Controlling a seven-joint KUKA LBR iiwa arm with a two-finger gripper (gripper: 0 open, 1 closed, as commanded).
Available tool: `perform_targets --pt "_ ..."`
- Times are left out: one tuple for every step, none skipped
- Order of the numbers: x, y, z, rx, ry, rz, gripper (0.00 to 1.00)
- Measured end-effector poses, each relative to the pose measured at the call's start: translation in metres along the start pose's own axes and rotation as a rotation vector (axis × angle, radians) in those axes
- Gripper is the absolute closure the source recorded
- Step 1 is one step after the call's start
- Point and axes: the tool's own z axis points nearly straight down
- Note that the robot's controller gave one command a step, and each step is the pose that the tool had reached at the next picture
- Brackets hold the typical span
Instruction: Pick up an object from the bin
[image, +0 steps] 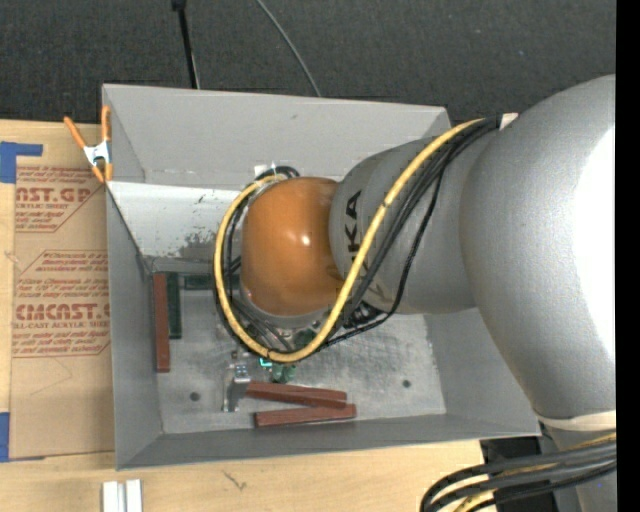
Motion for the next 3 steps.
perform_targets --pt "-0.002 -0.001 -0.004 -0.001 -0.007 0.002 0.0" --pt "0.003 -0.062 0.061 -0.002 0.005 -0.341 1.0" --pt "0.003 -0.062 0.061 -0.002 0.005 -0.341 1.0"
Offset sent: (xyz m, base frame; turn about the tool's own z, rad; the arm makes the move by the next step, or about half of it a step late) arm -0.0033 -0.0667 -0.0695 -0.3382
